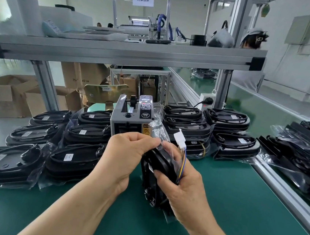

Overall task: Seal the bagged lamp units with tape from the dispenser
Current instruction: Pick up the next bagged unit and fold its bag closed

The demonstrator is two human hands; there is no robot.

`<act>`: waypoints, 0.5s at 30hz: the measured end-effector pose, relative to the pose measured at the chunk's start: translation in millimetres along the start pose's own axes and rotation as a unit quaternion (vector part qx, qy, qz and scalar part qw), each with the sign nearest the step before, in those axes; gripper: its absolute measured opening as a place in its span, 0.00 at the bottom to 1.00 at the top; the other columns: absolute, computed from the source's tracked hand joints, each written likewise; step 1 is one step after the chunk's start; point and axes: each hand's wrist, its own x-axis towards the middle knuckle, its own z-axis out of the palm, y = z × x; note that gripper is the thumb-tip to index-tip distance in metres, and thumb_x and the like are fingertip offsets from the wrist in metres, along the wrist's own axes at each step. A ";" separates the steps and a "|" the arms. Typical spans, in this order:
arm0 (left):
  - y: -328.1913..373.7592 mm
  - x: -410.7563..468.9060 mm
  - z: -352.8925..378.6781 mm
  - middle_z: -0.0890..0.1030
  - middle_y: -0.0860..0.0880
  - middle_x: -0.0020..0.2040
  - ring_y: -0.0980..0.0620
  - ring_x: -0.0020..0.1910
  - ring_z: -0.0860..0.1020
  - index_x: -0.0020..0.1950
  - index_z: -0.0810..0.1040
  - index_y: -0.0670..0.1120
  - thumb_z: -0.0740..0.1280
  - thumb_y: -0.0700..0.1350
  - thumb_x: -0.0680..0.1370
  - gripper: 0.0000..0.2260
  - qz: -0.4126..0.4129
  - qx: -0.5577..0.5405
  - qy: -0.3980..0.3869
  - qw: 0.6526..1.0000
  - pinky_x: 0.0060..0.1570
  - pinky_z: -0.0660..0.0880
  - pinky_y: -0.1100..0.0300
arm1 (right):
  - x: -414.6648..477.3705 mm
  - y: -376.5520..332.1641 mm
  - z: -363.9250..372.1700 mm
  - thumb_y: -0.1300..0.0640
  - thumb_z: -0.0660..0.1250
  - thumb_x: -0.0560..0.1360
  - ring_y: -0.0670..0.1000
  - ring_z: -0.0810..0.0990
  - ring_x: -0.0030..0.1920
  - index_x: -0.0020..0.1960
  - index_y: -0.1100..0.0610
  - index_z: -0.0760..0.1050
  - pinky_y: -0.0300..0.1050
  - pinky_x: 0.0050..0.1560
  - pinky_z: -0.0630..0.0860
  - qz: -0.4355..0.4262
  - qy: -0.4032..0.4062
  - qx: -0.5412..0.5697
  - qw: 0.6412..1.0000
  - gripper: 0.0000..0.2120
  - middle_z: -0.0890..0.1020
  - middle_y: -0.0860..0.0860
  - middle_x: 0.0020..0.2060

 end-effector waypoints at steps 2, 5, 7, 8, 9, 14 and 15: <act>0.2 -1.0 0.1 0.83 0.46 0.33 0.57 0.28 0.77 0.36 0.85 0.43 0.77 0.42 0.69 0.04 -0.002 0.001 0.001 1.000 0.33 0.73 0.65 | -0.2 0.0 0.0 0.50 0.68 0.70 0.44 0.81 0.58 0.62 0.30 0.74 0.31 0.57 0.74 0.000 0.000 -0.002 1.000 0.24 0.83 0.41 0.57; -0.3 -1.8 0.4 0.83 0.47 0.32 0.58 0.27 0.77 0.34 0.85 0.45 0.77 0.41 0.70 0.05 0.011 0.011 0.015 1.000 0.31 0.73 0.66 | -0.9 0.4 0.4 0.50 0.68 0.70 0.45 0.82 0.57 0.62 0.31 0.74 0.36 0.57 0.76 0.004 -0.004 -0.002 1.000 0.23 0.83 0.41 0.56; -1.0 -3.0 1.4 0.82 0.49 0.30 0.60 0.26 0.77 0.32 0.84 0.46 0.77 0.40 0.70 0.07 0.021 0.017 0.025 0.999 0.27 0.72 0.69 | -1.5 0.8 0.4 0.50 0.68 0.70 0.46 0.82 0.56 0.63 0.32 0.74 0.41 0.57 0.78 0.007 -0.008 -0.008 1.000 0.24 0.83 0.42 0.55; -1.2 -3.8 1.9 0.82 0.49 0.30 0.59 0.26 0.77 0.32 0.84 0.46 0.77 0.40 0.70 0.07 0.023 0.016 0.028 0.999 0.27 0.72 0.69 | -1.8 0.8 0.3 0.50 0.68 0.70 0.46 0.82 0.56 0.63 0.32 0.74 0.41 0.57 0.78 0.008 -0.009 -0.011 1.000 0.24 0.83 0.42 0.55; -1.7 -4.3 2.2 0.83 0.48 0.30 0.59 0.26 0.78 0.31 0.84 0.46 0.77 0.39 0.70 0.08 0.025 0.014 0.031 0.999 0.28 0.72 0.69 | -1.9 0.7 0.2 0.51 0.68 0.70 0.46 0.82 0.55 0.63 0.32 0.74 0.39 0.57 0.78 0.008 -0.009 -0.014 1.000 0.24 0.83 0.42 0.55; -3.3 -5.7 4.8 0.82 0.48 0.30 0.56 0.28 0.79 0.30 0.83 0.47 0.77 0.39 0.69 0.09 0.037 0.018 0.046 0.998 0.29 0.74 0.66 | -1.7 -0.1 0.4 0.56 0.69 0.70 0.45 0.82 0.54 0.62 0.31 0.74 0.32 0.52 0.77 0.011 -0.007 -0.021 1.000 0.26 0.83 0.42 0.54; -3.8 -6.0 5.0 0.82 0.49 0.30 0.56 0.28 0.79 0.30 0.83 0.48 0.77 0.39 0.69 0.09 0.042 0.022 0.048 0.998 0.29 0.74 0.66 | -1.7 -0.3 0.4 0.56 0.69 0.71 0.46 0.82 0.53 0.62 0.31 0.74 0.32 0.51 0.77 0.011 -0.006 -0.019 1.000 0.26 0.83 0.43 0.54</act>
